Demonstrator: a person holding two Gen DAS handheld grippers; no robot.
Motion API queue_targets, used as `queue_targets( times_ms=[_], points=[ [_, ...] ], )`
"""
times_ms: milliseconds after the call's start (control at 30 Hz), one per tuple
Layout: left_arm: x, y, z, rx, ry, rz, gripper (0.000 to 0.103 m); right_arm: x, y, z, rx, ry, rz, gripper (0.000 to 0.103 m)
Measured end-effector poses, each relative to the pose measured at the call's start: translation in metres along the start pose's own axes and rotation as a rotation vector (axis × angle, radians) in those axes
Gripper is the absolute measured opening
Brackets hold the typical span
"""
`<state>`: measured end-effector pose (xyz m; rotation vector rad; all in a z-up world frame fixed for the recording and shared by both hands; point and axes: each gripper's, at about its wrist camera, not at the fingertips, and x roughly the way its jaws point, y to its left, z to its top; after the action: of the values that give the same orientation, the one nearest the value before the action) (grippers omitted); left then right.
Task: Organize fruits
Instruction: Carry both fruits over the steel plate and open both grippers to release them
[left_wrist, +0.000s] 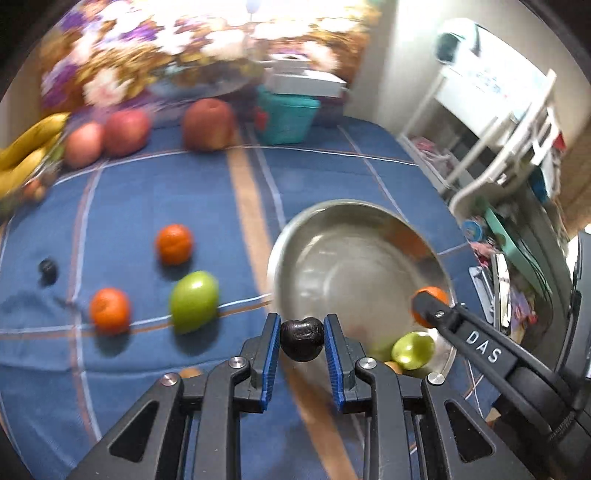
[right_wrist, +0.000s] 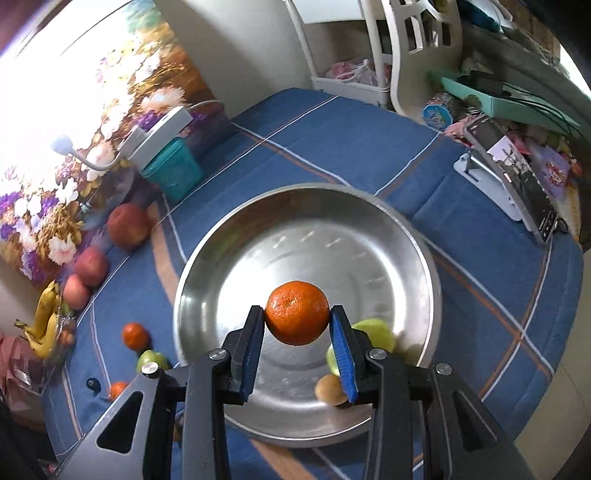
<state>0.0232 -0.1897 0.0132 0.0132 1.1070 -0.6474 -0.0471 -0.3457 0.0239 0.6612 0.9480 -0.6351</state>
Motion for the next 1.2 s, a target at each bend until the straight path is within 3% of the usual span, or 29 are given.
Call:
queue_targets(
  times_ms=[467, 600, 767, 900, 1000, 1200],
  points=[
    [0.038, -0.017, -0.010, 0.084, 0.049, 0.002, 0.028, 0.023, -0.013, -0.003, 0.010, 0.055, 0.004, 0.038],
    [0.039, -0.018, -0.010, 0.092, 0.054, 0.001, 0.047, 0.025, -0.013, -0.005, 0.015, 0.063, 0.004, 0.039],
    [0.033, -0.018, -0.012, 0.114, 0.050, 0.008, 0.047, 0.025, -0.012, -0.004, 0.013, 0.067, 0.013, 0.039],
    [0.029, -0.010, -0.011, 0.083, 0.053, 0.002, 0.048, 0.024, -0.009, -0.004, -0.004, 0.062, 0.013, 0.039],
    [0.025, -0.003, -0.010, 0.060, 0.057, 0.007, 0.049, 0.021, -0.006, -0.004, -0.014, 0.049, 0.020, 0.045],
    [0.018, 0.027, -0.007, -0.064, 0.107, 0.084, 0.052, 0.018, 0.001, -0.005, -0.036, 0.043, 0.023, 0.046]
  ],
)
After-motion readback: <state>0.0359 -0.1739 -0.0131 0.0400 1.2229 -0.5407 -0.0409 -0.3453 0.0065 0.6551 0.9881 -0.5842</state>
